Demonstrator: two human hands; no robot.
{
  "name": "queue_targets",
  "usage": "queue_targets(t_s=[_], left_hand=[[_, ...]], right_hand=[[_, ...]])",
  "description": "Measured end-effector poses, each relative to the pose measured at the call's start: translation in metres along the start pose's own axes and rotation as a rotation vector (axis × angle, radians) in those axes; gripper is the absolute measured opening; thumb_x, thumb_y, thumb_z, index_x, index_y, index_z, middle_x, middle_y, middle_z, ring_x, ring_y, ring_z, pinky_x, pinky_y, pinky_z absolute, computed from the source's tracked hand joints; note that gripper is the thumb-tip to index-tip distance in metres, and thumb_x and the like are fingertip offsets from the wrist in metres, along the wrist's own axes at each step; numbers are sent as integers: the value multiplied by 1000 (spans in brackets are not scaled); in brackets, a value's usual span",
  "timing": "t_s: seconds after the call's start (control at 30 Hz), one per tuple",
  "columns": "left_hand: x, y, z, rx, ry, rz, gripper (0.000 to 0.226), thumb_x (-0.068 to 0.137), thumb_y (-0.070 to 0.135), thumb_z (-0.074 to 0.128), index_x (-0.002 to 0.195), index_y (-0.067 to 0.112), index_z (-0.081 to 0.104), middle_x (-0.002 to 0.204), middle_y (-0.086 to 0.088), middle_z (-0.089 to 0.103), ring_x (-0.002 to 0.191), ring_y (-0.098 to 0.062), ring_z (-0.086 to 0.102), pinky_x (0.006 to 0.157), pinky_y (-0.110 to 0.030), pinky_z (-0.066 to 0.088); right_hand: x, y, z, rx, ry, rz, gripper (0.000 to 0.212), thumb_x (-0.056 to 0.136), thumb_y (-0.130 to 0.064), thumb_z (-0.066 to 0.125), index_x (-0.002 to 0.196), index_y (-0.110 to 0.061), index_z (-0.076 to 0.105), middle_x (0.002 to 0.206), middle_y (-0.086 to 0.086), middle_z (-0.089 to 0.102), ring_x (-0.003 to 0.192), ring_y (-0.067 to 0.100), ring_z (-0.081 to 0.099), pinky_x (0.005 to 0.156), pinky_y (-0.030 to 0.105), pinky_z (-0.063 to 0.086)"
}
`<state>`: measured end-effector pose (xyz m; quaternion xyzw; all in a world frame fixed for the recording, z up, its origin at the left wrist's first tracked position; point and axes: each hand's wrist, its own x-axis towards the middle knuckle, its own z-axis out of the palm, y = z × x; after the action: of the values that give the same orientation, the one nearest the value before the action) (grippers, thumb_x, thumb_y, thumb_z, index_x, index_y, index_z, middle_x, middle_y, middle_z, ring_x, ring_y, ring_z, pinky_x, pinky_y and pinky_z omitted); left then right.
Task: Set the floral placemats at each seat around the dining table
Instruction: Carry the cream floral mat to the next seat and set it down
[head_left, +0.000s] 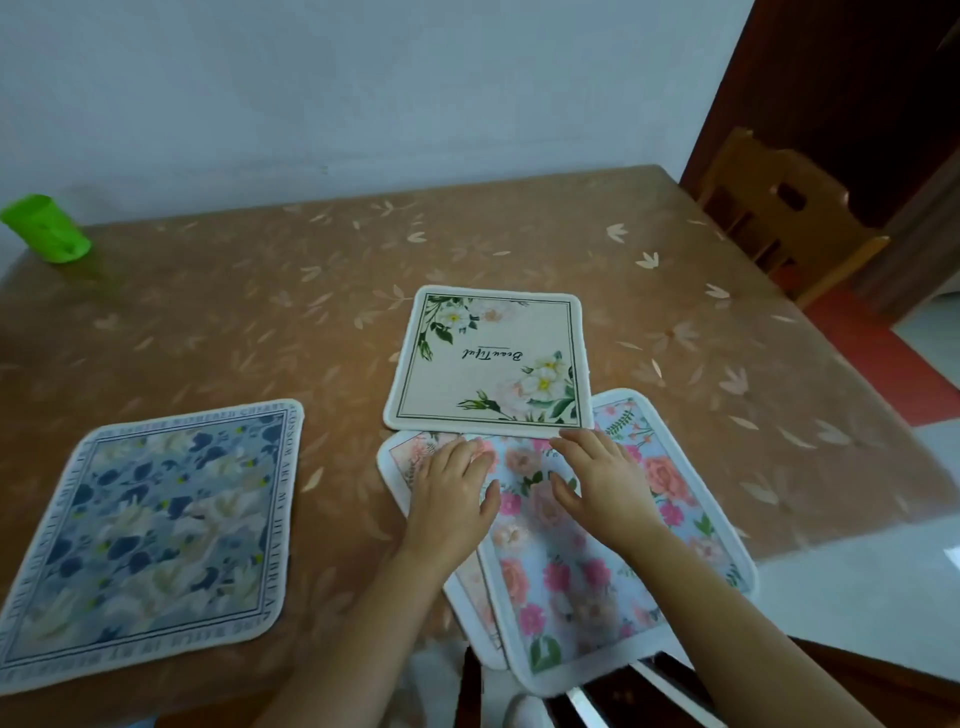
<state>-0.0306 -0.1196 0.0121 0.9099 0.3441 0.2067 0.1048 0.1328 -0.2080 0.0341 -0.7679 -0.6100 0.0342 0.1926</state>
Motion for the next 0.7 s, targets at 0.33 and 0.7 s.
queue_targets(t_s=[0.33,0.7], left_hand=[[34,-11,43,23,-32,-60,25,67,6,73,92,3,67,98,-12,68,92,-29,63,78,-40,51],[51,-31,69,40,-90,-89,31,74,17,73,100,4,64,105,-12,65,100,-30,59,85,-41,49]], right_hand=[[43,39,35,37,-46,-35,34,73,-12,71,104,-4,63,103,14,66,97,35,61,81,47,50],[69,48,76,107,-82,-53,32,71,-18,74,100,-9,64,100,7,67,92,29,61,76,39,53]])
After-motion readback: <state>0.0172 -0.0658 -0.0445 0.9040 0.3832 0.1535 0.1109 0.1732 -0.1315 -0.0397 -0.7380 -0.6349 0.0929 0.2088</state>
